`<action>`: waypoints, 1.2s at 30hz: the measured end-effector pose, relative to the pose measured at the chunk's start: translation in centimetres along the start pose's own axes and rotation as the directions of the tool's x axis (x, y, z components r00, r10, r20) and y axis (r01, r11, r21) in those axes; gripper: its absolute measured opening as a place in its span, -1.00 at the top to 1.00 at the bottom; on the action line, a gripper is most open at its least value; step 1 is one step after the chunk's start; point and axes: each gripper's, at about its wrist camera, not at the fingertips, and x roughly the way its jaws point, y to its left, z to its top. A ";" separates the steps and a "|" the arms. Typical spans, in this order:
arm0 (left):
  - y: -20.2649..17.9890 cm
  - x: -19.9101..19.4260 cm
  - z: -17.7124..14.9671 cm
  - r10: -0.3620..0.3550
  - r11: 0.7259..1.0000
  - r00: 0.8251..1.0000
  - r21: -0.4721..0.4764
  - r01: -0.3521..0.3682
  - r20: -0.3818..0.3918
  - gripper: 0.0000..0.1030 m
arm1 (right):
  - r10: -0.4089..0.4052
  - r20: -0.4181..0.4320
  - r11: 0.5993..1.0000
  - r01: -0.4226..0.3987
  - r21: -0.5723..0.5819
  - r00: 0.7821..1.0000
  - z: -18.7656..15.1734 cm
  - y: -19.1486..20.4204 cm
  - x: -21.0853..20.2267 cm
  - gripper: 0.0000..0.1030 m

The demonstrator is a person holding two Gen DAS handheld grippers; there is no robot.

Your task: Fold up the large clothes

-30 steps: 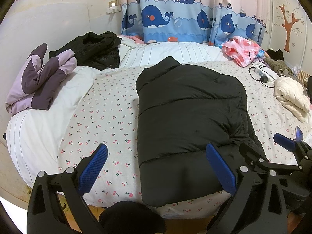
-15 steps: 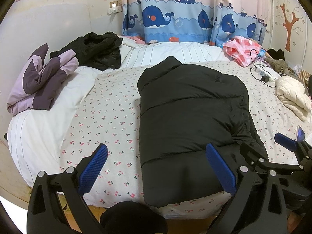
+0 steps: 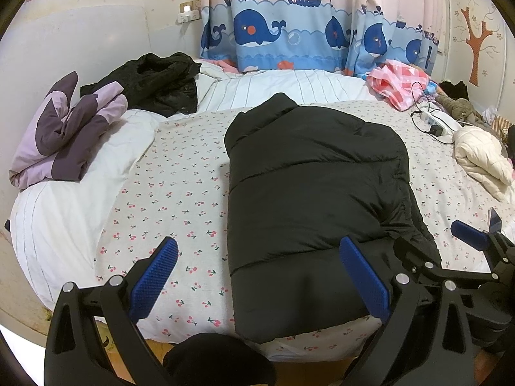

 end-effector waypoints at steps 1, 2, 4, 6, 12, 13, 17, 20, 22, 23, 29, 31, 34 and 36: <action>0.0 0.0 -0.1 0.003 1.000 1.000 0.001 -0.003 0.000 -0.88 | 0.001 0.000 1.000 -0.001 0.001 1.000 0.0 0.0 0.0 -0.87; -0.1 0.0 0.0 0.005 1.000 1.000 0.001 -0.005 0.000 -0.88 | 0.001 -0.001 1.000 -0.001 0.001 1.000 -0.1 -0.1 0.1 -0.87; -0.2 0.0 -0.1 0.004 1.000 1.000 0.000 -0.004 -0.001 -0.88 | 0.001 -0.002 1.000 -0.001 0.002 1.000 -0.1 -0.2 0.1 -0.87; -0.3 0.0 -0.1 -0.001 1.000 1.000 -0.003 0.001 -0.003 -0.88 | 0.002 -0.002 1.000 -0.002 0.005 1.000 -0.2 -0.3 0.2 -0.87; -0.6 -0.1 -0.2 0.010 1.000 1.000 -0.002 -0.010 -0.006 -0.88 | 0.003 -0.004 1.000 -0.003 0.010 1.000 -0.3 -0.7 0.3 -0.87; -0.7 -0.2 -0.2 0.011 1.000 1.000 -0.001 -0.011 -0.006 -0.88 | 0.003 -0.005 1.000 -0.002 0.009 1.000 -0.2 -0.6 0.3 -0.87; -0.8 -0.3 -0.2 0.011 1.000 1.000 0.000 -0.011 -0.005 -0.88 | 0.003 -0.006 1.000 -0.003 0.011 1.000 -0.2 -0.7 0.2 -0.87; -0.9 -0.4 -0.1 0.019 1.000 1.000 0.006 -0.019 -0.004 -0.88 | 0.004 -0.006 1.000 -0.004 0.013 1.000 -0.3 -0.9 0.1 -0.87; -1.0 -0.5 -0.1 0.026 1.000 1.000 0.010 -0.026 -0.001 -0.88 | 0.004 -0.006 1.000 -0.004 0.014 1.000 -0.4 -0.9 0.1 -0.87; -1.1 -0.6 -0.1 0.028 1.000 1.000 0.012 -0.028 0.000 -0.88 | 0.005 -0.006 1.000 -0.004 0.016 1.000 -0.4 -1.0 0.1 -0.87; -1.8 -1.1 -0.1 0.051 0.998 0.999 0.036 -0.051 0.013 -0.88 | 0.005 -0.007 1.000 -0.005 0.024 1.000 -0.6 -1.2 0.0 -0.87; -1.8 -1.2 0.0 0.049 0.998 0.999 0.037 -0.050 0.015 -0.88 | 0.005 -0.005 1.000 -0.005 0.025 1.000 -0.5 -1.2 -0.1 -0.87; -2.1 -1.4 0.0 0.050 0.998 0.999 0.043 -0.051 0.021 -0.88 | 0.004 -0.002 1.000 -0.004 0.029 1.000 -0.5 -1.2 -0.3 -0.87; -2.2 -1.7 0.0 0.054 0.997 0.998 0.048 -0.056 0.028 -0.88 | 0.004 -0.001 1.000 -0.004 0.031 1.000 -0.5 -1.2 -0.4 -0.87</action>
